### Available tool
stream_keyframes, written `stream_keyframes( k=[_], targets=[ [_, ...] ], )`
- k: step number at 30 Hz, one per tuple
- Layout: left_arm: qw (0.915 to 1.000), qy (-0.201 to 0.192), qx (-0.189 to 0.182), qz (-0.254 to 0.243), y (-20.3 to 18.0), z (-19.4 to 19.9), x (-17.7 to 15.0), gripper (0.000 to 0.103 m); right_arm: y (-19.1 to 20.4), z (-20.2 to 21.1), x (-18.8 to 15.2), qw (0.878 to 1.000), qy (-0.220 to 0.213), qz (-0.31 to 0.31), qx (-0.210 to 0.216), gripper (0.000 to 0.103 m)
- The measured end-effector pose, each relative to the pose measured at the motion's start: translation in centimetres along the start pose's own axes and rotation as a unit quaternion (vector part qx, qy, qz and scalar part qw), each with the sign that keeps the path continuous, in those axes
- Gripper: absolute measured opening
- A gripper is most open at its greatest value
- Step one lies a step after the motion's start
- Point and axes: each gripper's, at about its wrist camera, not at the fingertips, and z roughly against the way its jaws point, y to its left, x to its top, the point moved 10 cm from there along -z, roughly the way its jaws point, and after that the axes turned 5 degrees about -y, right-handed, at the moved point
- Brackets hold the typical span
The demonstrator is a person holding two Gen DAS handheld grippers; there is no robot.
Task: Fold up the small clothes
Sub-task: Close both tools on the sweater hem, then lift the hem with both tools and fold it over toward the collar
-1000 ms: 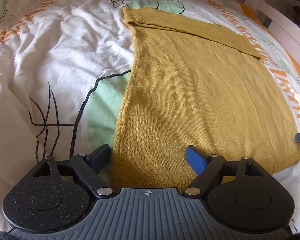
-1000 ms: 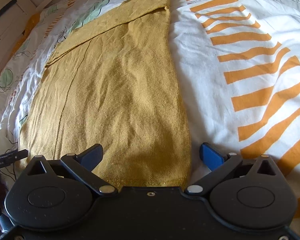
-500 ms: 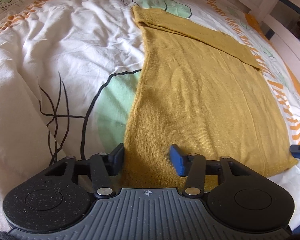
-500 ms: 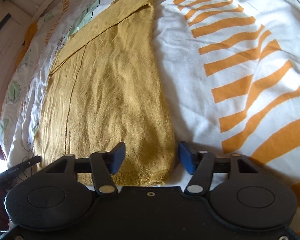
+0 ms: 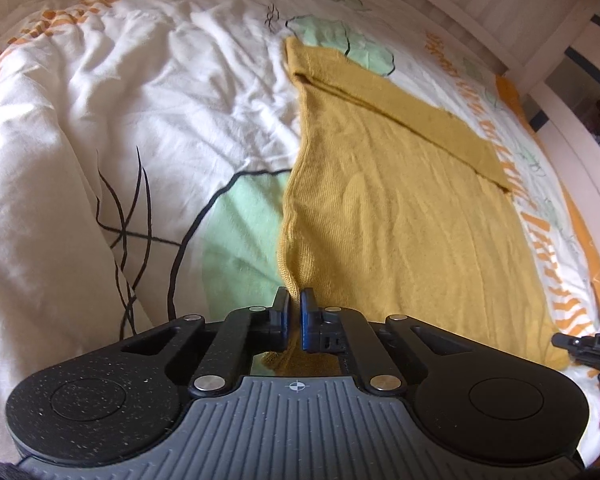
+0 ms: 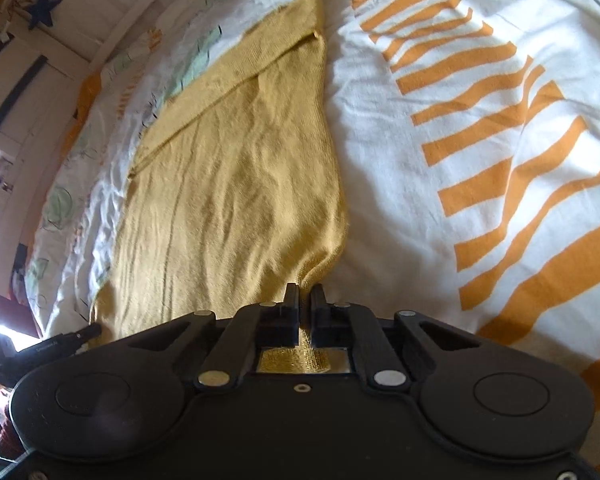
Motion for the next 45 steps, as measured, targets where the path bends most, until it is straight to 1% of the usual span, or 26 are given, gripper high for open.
stream_keyframes(
  k=[5,9,13,20,27,31,34,38,45],
  targets=[
    [0.9992,-0.033,-0.015,0.016,-0.4,1.2,2.2,0.005,1.1,0.7,1.6,0.998,-0.042,-0.017,0.043,0.011],
    [0.9978,-0.061,-0.023,0.014,-1.1,1.6,4.7,0.004,2.3,0.8,3.5,0.994,-0.070,-0.031,0.072,0.010],
    [0.9956,-0.084,-0.037,0.019,-1.7,1.5,7.4,0.004,3.3,0.5,5.6,0.991,-0.091,-0.037,0.093,0.010],
    [0.9914,-0.121,-0.047,0.018,-2.6,0.4,12.3,0.004,4.5,0.3,10.3,0.982,-0.134,-0.049,0.124,0.010],
    [0.9854,-0.161,-0.051,0.018,-4.0,-1.8,18.3,0.004,4.8,-1.2,16.7,0.974,-0.182,-0.045,0.131,0.010],
    [0.9826,-0.176,-0.055,0.022,-4.9,-4.0,21.5,0.004,4.5,-3.1,20.4,0.970,-0.197,-0.053,0.132,0.010],
    [0.9815,-0.185,-0.049,0.014,-5.5,-5.9,23.4,0.004,3.9,-5.0,22.9,0.969,-0.204,-0.057,0.124,0.010],
    [0.9831,-0.180,-0.033,0.008,-5.6,-9.2,24.9,0.004,2.9,-7.9,25.2,0.971,-0.203,-0.063,0.106,0.010],
    [0.9877,-0.155,0.008,0.019,-3.9,-14.9,25.5,0.004,1.1,-12.5,27.7,0.976,-0.192,-0.073,0.075,0.010]
  ],
)
